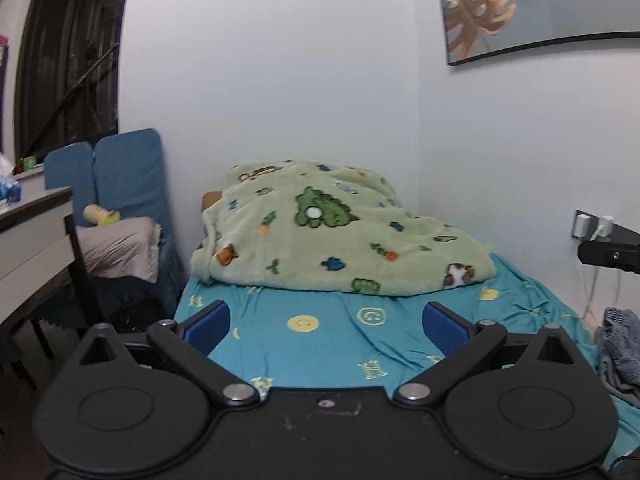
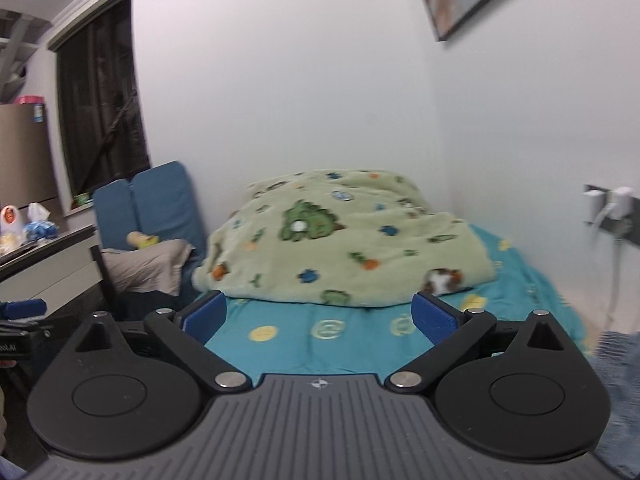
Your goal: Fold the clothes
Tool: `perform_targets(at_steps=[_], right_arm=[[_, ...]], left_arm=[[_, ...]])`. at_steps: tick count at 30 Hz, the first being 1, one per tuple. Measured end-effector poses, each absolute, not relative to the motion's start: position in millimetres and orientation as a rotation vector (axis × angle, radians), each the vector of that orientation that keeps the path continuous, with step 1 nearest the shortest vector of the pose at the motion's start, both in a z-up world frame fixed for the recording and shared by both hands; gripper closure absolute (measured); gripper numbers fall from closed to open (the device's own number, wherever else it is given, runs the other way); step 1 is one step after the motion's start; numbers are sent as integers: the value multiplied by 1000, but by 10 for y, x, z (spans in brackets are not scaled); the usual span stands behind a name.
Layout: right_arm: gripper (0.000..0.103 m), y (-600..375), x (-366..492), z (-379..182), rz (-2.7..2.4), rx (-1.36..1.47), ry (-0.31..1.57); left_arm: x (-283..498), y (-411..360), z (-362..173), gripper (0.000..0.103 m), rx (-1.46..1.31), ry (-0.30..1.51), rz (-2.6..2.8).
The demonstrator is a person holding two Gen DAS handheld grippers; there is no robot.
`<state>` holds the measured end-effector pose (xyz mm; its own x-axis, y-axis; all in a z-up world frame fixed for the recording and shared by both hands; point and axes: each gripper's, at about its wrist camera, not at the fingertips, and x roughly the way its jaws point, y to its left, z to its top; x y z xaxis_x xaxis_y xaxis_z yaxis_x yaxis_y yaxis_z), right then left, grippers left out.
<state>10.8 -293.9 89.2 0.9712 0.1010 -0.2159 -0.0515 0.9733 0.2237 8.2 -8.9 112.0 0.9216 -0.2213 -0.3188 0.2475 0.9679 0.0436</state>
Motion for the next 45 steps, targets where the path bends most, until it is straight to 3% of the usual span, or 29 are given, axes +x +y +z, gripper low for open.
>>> perform_targets(at_steps=[22, 45], right_arm=[[1, -2498, 474, 202, 115, 151, 243], [1, -2423, 524, 53, 114, 166, 261]], left_arm=[[445, 37, 306, 0, -21, 363, -134], [331, 47, 311, 0, -30, 337, -106]])
